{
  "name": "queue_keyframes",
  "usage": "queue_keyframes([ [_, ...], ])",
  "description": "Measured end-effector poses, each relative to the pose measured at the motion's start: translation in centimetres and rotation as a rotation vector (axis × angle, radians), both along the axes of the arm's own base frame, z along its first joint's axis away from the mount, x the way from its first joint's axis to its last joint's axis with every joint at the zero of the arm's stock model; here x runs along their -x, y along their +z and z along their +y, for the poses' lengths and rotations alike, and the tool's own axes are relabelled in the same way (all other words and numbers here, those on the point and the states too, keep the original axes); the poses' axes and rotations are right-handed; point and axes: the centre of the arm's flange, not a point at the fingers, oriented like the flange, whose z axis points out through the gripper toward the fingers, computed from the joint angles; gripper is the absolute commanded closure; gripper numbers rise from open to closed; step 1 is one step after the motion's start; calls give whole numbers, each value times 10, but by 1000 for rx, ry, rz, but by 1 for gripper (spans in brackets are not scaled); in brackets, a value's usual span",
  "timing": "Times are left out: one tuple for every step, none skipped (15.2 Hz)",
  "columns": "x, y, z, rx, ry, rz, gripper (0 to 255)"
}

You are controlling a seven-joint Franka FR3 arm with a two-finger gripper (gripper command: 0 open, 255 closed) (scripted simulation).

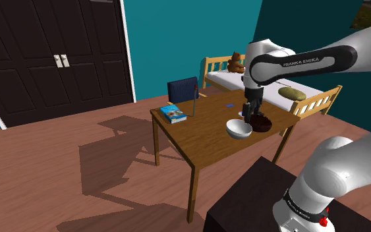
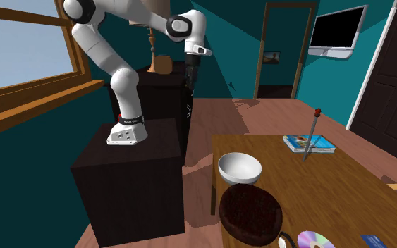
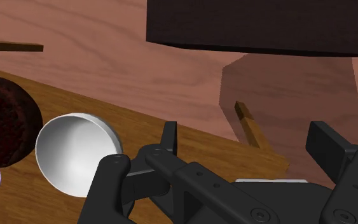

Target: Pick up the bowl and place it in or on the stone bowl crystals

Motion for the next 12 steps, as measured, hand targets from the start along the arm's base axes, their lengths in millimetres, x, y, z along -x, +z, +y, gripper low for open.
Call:
queue_keyframes([
  [-7, -10, -7, 5, 0, -2, 0],
  [-10, -22, -12, 9, 1, -4, 0],
  [-14, -32, -19, 13, 1, -6, 0],
  [-17, -42, -24, 18, 2, -8, 0],
  [-24, -53, -31, 22, 2, -10, 0],
  [-31, -63, -37, 27, 2, -13, 0],
  [-37, -72, -43, 31, 3, -15, 0],
  [-42, -82, -48, 36, 3, -17, 0],
  [-48, -92, -55, 41, 3, -19, 0],
  [-56, -101, -59, 45, 3, -22, 0],
  [-64, -110, -65, 50, 4, -25, 0],
  [-69, -120, -70, 54, 4, -26, 0],
])
